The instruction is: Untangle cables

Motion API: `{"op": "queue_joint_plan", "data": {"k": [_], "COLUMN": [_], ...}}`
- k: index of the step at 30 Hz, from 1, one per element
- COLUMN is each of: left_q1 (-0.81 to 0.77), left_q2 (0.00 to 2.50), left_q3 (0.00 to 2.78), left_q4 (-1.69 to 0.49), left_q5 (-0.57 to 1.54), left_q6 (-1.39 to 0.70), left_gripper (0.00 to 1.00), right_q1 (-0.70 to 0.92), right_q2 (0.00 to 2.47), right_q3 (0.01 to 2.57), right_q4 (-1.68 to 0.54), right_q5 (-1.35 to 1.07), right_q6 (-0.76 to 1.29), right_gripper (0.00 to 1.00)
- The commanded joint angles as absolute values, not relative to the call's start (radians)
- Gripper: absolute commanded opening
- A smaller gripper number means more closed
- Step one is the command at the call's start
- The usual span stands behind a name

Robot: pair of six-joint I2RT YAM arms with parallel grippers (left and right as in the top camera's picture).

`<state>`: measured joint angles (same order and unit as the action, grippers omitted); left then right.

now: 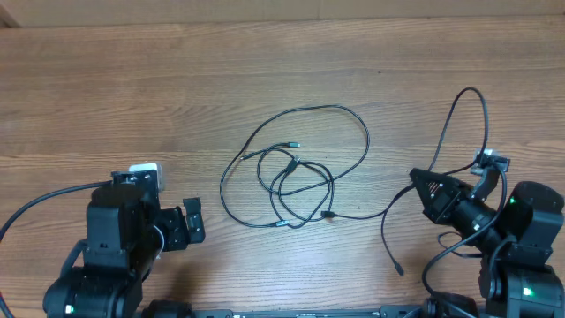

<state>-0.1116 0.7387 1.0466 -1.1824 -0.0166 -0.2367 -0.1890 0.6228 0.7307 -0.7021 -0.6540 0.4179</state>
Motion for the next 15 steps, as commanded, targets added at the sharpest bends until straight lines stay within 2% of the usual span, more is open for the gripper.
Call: {"op": "queue_joint_plan", "data": {"k": [1, 7, 10, 15], "left_q1": [-0.118, -0.118, -0.118, -0.118], "left_q2": [0.747, 0.759, 0.762, 0.764], "left_q3": [1.042, 1.042, 1.042, 1.042], "left_q4": [-1.18, -1.177, -1.174, -1.176], "left_q5": [-0.035, -0.031, -0.029, -0.029], "left_q6": [-0.251, -0.251, -0.251, -0.25], "left_gripper": [0.99, 1.0, 1.0, 1.0], "right_q1": [-0.191, -0.191, -0.192, -0.192], "right_q2": [0.617, 0.617, 0.617, 0.617], "right_q3": [0.733, 0.733, 0.733, 0.733], "right_q4": [-0.644, -0.37, -0.229, -0.051], "right_q5": [-0.583, -0.54, -0.401, -0.202], "right_q6": [0.41, 0.409, 0.405, 0.278], "right_gripper": [0.04, 0.04, 0.04, 0.04]}}
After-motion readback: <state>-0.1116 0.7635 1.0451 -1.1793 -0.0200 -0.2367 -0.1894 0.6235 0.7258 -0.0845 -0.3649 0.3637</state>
